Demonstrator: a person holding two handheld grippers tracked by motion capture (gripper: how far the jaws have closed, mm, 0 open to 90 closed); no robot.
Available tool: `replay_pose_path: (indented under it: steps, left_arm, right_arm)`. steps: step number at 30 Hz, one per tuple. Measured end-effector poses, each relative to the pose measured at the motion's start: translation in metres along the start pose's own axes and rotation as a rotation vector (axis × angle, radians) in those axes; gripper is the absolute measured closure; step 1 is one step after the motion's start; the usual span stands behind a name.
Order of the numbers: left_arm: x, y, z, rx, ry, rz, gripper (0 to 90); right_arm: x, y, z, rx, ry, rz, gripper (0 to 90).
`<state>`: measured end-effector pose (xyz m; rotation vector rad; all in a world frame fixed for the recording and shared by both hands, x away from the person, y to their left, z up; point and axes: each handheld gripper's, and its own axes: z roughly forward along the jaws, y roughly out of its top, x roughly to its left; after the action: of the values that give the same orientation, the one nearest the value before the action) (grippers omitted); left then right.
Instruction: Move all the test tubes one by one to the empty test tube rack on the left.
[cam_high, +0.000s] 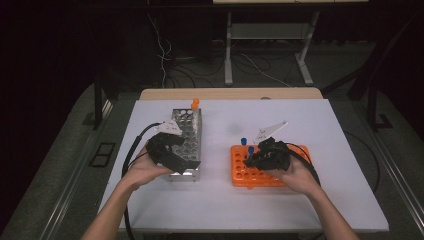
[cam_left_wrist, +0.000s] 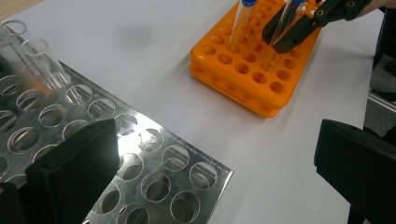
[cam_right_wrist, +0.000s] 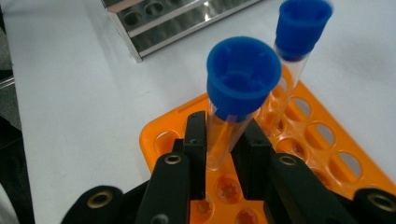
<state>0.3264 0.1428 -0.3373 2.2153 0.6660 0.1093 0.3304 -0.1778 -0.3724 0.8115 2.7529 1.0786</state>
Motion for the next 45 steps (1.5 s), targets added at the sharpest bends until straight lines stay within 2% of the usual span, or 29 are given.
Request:
replay_pose_path:
  steps: [12, 21, 34, 45]
  left_arm:
    - [-0.002, 0.007, -0.002, 0.000, -0.009, 0.014, 0.0]
    - [-0.004, 0.019, -0.009, -0.003, -0.011, 0.038, 0.0]
    - [-0.009, 0.038, -0.016, 0.006, -0.016, 0.082, 0.0]
    - [-0.011, 0.053, -0.014, 0.019, -0.046, 0.103, 7.0]
  right_arm:
    - [0.004, 0.023, -0.019, 0.002, 0.019, -0.036, 75.7]
    - [0.010, 0.048, -0.029, 0.004, 0.045, -0.066, 75.7]
    - [0.021, 0.070, -0.021, 0.018, 0.077, -0.119, 75.7]
    - [0.028, 0.087, -0.009, 0.022, 0.100, -0.144, 75.7]
